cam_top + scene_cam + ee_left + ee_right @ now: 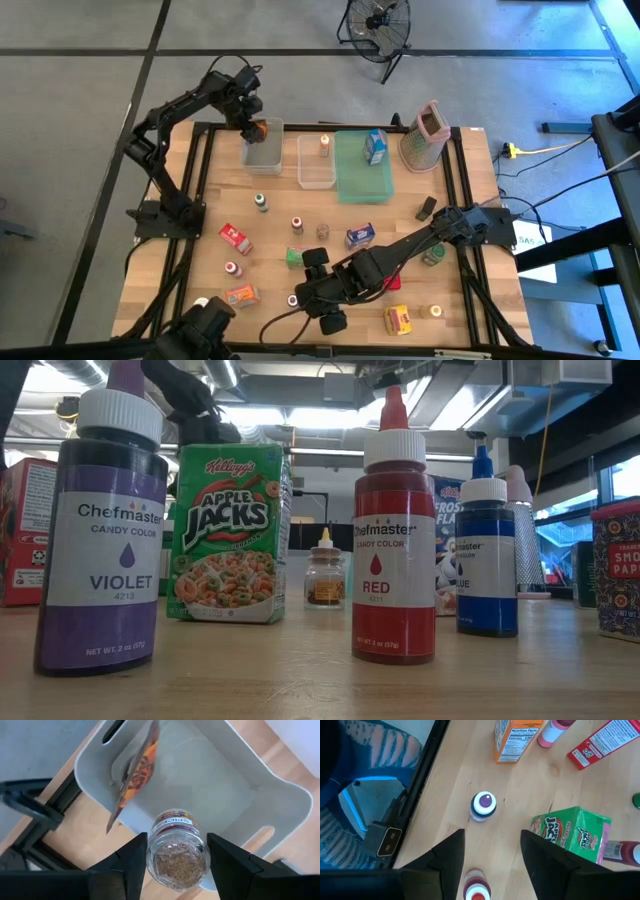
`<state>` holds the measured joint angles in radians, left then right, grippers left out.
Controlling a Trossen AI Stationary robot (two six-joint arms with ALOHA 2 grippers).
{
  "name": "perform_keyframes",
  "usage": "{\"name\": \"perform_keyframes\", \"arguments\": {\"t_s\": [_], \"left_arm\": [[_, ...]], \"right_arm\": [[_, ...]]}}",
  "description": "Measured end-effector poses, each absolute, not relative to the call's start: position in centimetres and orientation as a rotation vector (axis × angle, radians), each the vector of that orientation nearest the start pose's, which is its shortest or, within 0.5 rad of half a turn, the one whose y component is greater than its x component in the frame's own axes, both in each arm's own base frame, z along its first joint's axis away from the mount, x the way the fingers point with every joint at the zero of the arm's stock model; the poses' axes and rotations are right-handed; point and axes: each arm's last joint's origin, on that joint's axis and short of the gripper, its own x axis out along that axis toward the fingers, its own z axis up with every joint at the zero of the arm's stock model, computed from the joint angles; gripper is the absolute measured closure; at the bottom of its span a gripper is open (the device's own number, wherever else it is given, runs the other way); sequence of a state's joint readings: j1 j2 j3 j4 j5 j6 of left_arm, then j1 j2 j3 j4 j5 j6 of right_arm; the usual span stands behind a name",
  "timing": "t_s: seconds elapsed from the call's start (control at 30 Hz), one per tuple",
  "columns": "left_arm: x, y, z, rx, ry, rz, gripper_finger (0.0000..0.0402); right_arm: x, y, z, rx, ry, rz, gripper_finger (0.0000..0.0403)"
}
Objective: Pick & Place Kitchen Items
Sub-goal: Put the brown seasoning bottle into the gray bin
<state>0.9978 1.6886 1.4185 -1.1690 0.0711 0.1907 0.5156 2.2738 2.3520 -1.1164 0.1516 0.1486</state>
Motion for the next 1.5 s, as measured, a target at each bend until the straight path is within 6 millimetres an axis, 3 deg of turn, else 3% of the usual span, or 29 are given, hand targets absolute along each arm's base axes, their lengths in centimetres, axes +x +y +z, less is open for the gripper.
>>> {"name": "perform_keyframes", "arguments": {"t_s": [0.27,0.6,0.93,1.5], "left_arm": [[17.9,26.6,26.2,-0.630,1.289,0.818,0.0220],[17.9,26.6,26.2,-0.800,1.215,0.955,0.0220],[19.0,27.3,24.4,-0.830,1.233,0.968,0.0220],[18.9,27.4,24.3,-0.874,1.214,1.011,0.0220]], "right_arm": [[41.8,23.4,30.1,-0.209,1.005,0.262,0.0208],[41.2,24.5,30.1,-0.236,1.007,0.318,0.0221],[40.6,25.4,30.0,-0.244,1.017,0.360,0.0224],[40.4,25.3,29.9,-0.258,1.034,0.365,0.0224]]}}
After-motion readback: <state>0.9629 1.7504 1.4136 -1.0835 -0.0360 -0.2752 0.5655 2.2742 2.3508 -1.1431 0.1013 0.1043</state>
